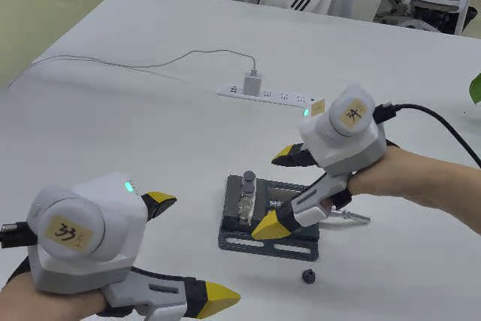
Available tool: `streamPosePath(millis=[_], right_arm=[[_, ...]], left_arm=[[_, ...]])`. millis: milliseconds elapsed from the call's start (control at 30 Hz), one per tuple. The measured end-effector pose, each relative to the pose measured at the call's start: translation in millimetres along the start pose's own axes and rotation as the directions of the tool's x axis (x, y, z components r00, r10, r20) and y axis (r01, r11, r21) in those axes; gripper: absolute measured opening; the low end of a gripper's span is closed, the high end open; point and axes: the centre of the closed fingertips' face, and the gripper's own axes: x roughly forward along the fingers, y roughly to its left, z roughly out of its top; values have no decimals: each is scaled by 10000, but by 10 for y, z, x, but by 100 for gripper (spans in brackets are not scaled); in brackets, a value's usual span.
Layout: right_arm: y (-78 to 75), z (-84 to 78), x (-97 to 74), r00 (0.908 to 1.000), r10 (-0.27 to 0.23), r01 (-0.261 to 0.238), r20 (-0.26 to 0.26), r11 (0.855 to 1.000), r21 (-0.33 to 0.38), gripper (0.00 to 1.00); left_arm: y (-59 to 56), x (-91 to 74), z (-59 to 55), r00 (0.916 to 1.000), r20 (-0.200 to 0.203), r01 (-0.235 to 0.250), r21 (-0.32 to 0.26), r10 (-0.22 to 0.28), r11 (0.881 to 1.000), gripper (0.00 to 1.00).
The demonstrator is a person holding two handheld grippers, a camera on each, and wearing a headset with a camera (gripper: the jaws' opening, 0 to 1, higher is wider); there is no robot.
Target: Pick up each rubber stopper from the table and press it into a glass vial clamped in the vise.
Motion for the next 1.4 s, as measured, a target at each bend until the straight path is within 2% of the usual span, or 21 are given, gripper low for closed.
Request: streamPosePath(millis=[100,467,767,900,1233,1300,1400], right_arm=[[36,-50,-12,9999,-54,52,92,9998,189,99],[152,-223,-176,9984,-410,383,394,9970,671,99],[277,-455,-372,9952,-801,732,559,9906,1159,99],[317,-576,-468,9940,-983,919,477,9884,1211,99],[395,-936,-772,9815,-1803,1624,640,9620,2196,98],[417,-997,-840,9762,-2028,1770,770,9498,2578,98],[438,-1066,-938,9629,-2473,2045,1084,9300,3054,98]], left_arm=[[10,3,0,10000,-27,5,28,-5,10000,91],[8,17,10,9999,-129,105,235,-102,9997,91],[-33,58,-15,9988,-353,350,445,-334,9984,91],[-58,80,-15,9981,-430,466,521,-444,9976,91],[-122,149,5,9948,-704,792,868,-732,9931,91],[-136,160,3,9936,-786,881,914,-810,9919,90],[-160,185,-18,9905,-997,1052,1070,-946,9887,89]])
